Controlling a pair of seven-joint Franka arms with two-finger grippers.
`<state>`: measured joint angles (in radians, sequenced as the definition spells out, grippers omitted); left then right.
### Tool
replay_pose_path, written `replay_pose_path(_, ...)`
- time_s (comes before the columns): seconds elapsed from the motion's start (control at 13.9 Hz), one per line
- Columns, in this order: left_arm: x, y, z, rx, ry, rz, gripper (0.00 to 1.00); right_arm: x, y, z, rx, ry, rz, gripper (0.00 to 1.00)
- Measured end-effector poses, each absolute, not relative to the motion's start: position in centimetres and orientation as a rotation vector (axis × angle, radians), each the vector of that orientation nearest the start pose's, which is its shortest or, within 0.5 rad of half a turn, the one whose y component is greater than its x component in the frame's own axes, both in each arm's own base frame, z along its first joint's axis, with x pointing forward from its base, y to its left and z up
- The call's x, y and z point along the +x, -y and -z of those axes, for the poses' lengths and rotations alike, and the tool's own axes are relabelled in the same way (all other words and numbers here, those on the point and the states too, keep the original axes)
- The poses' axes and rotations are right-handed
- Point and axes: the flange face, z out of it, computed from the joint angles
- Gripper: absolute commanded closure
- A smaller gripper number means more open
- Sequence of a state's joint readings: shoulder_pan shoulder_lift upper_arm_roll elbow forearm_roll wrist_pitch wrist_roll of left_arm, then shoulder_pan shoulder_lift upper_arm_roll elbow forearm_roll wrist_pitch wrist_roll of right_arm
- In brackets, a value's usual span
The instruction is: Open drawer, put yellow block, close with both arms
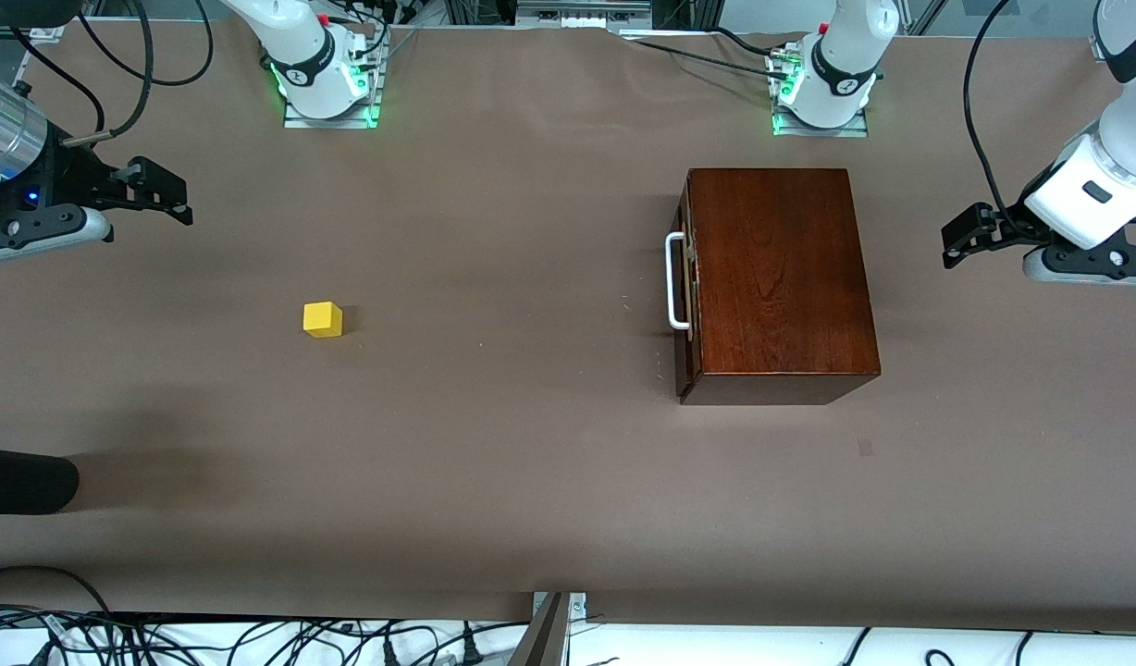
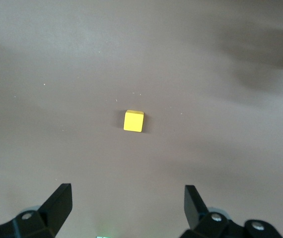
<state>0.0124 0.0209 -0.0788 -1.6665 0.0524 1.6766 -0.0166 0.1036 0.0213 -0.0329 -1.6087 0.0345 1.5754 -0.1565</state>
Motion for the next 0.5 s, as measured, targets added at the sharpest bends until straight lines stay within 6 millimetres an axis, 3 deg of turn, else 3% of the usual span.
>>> replay_pose_path(0.36,56.5,3.5,-57.4,-3.089,-0.095,-0.042,0.0,55.8,-4.3,-59.5,-3.085,0.35,-0.079,0.0)
replay_pose_path(0.5,56.0,4.9,-56.8,-3.083,-0.133,-0.116,0.0,55.8,-4.3,-59.5,-3.085,0.35,-0.079,0.0)
